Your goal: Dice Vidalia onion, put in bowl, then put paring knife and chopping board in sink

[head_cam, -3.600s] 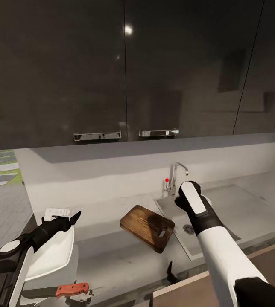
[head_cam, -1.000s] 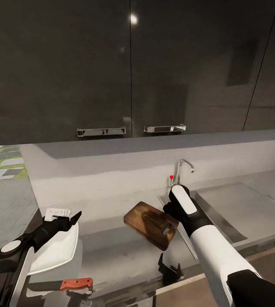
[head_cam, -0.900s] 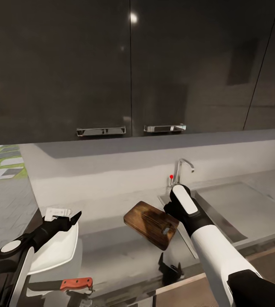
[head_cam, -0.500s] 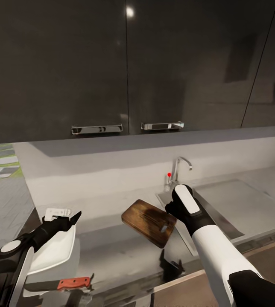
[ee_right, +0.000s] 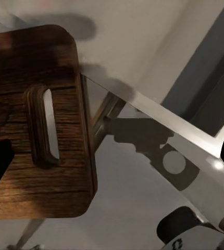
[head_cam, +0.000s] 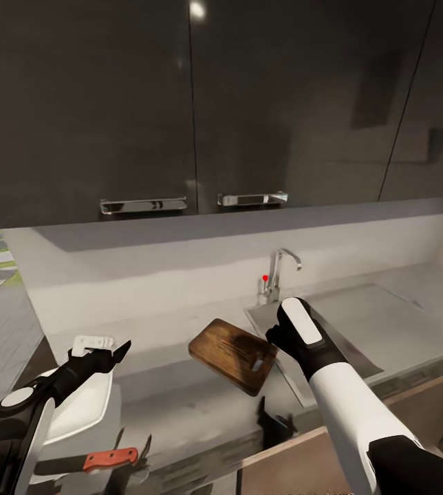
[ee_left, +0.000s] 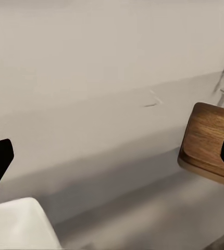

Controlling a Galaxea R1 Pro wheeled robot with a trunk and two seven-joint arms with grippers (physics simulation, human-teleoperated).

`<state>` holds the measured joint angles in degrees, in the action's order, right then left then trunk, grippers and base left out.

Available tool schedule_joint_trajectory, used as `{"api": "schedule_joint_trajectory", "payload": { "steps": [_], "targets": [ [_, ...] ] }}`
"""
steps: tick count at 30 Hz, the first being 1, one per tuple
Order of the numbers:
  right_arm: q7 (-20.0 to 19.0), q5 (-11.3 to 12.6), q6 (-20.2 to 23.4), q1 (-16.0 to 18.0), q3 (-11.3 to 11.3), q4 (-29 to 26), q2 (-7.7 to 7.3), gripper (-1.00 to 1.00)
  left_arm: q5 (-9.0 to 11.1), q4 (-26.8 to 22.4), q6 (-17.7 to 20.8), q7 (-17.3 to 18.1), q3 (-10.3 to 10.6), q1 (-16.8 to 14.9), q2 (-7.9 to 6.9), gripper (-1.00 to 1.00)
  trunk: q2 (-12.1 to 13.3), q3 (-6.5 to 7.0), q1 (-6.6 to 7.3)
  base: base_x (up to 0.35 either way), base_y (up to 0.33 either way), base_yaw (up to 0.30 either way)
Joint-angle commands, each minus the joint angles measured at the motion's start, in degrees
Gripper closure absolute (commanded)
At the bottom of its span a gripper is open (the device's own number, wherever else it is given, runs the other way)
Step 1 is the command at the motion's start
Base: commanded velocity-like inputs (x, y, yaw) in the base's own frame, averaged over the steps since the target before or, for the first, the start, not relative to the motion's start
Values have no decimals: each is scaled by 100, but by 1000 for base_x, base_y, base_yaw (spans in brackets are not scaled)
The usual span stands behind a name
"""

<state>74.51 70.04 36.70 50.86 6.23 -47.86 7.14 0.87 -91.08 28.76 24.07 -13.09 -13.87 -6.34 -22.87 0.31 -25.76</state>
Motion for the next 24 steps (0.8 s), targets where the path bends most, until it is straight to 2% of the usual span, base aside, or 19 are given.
{"api": "schedule_joint_trajectory", "payload": {
  "steps": [1,7,24],
  "targets": [
    [38,27,56,3,10,-3,-2,-100,10,-6,41,27,-9,-2,1,-100,-5,-9,-2,0,0,-117],
    [33,27,56,1,14,1,-2,-100,10,-6,41,27,-9,-2,1,-100,-5,-52,-2,0,0,-72],
    [41,27,56,3,19,4,-2,-100,10,-6,41,27,-9,-2,1,-100,-5,-206,-2,0,0,-3]
  ]
}}
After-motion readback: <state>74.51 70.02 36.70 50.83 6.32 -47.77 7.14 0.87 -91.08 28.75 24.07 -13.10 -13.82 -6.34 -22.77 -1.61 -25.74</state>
